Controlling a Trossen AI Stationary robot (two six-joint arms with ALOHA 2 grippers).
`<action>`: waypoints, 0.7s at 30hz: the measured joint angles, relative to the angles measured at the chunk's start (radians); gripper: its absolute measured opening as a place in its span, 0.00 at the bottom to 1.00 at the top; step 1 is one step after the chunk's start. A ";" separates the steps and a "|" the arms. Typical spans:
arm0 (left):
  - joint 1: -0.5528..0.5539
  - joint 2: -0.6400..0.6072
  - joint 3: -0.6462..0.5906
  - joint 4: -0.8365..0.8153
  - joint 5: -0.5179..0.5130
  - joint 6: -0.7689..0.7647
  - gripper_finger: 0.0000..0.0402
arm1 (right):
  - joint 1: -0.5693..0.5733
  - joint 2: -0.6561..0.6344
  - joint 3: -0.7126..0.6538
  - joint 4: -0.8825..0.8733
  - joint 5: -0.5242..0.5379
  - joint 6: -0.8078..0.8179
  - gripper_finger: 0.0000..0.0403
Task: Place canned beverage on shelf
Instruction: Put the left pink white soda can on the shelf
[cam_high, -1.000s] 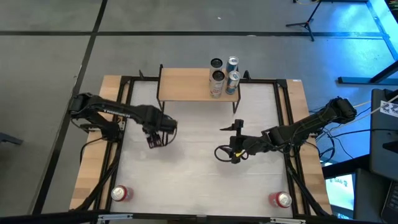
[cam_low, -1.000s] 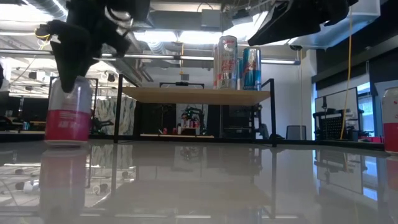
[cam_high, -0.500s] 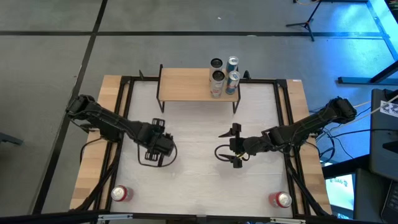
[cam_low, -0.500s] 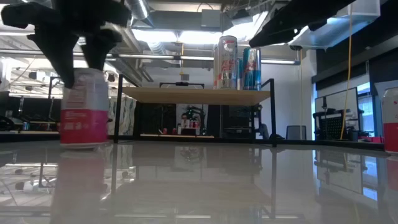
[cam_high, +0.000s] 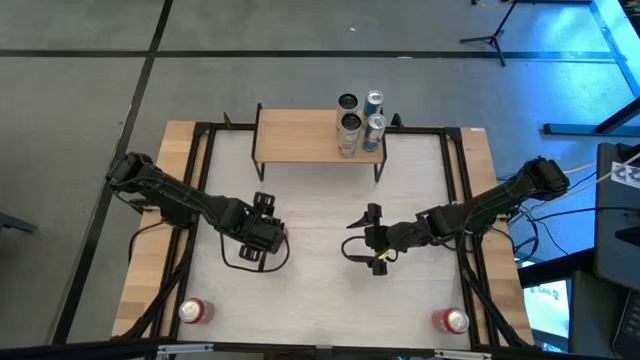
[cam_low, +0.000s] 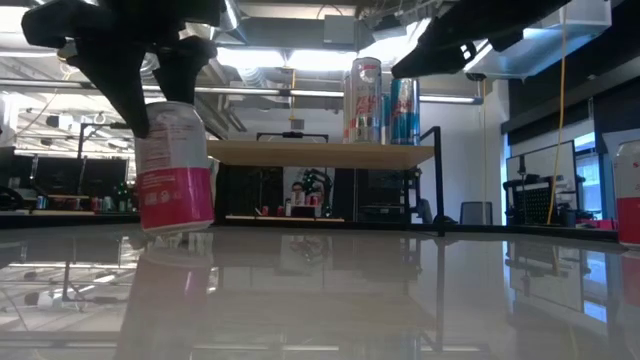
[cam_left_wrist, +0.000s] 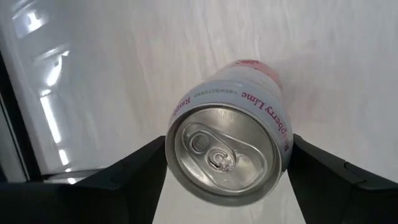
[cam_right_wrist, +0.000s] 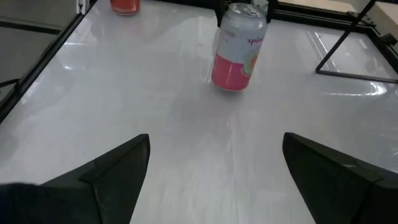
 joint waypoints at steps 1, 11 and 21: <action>0.000 0.000 0.000 0.000 0.006 -0.001 0.70 | 0.000 0.000 0.000 0.008 0.000 0.000 0.90; 0.000 0.000 0.000 0.003 0.018 -0.002 0.87 | 0.000 0.000 0.000 0.019 0.013 -0.018 0.90; -0.044 -0.029 0.079 -0.130 0.073 -0.230 0.90 | 0.000 0.015 0.000 0.092 0.020 -0.019 0.90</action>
